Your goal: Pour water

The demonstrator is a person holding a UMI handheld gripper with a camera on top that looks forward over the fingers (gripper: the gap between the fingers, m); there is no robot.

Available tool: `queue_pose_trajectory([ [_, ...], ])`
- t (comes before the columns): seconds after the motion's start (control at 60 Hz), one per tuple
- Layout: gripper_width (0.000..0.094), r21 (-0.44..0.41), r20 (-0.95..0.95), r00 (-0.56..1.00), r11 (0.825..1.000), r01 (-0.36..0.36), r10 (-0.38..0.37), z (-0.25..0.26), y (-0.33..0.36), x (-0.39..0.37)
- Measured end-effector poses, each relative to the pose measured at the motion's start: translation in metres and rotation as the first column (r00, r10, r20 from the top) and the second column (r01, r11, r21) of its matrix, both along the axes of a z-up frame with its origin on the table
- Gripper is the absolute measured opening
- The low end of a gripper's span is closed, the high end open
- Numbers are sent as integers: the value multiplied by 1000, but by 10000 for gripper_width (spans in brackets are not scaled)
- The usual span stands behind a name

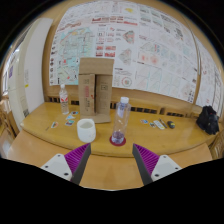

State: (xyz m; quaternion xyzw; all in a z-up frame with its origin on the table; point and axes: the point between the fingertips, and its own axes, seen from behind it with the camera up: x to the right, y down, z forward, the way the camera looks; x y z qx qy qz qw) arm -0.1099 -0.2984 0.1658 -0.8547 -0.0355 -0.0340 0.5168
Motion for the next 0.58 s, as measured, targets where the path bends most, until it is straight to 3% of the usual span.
queue_pose_trajectory([
  [0.25, 851, -11, -4, 996, 996, 88, -88, 9, -85, -19],
  [0.583, 848, 0, -22, 993, 993, 120, -120, 20, -110, -28],
])
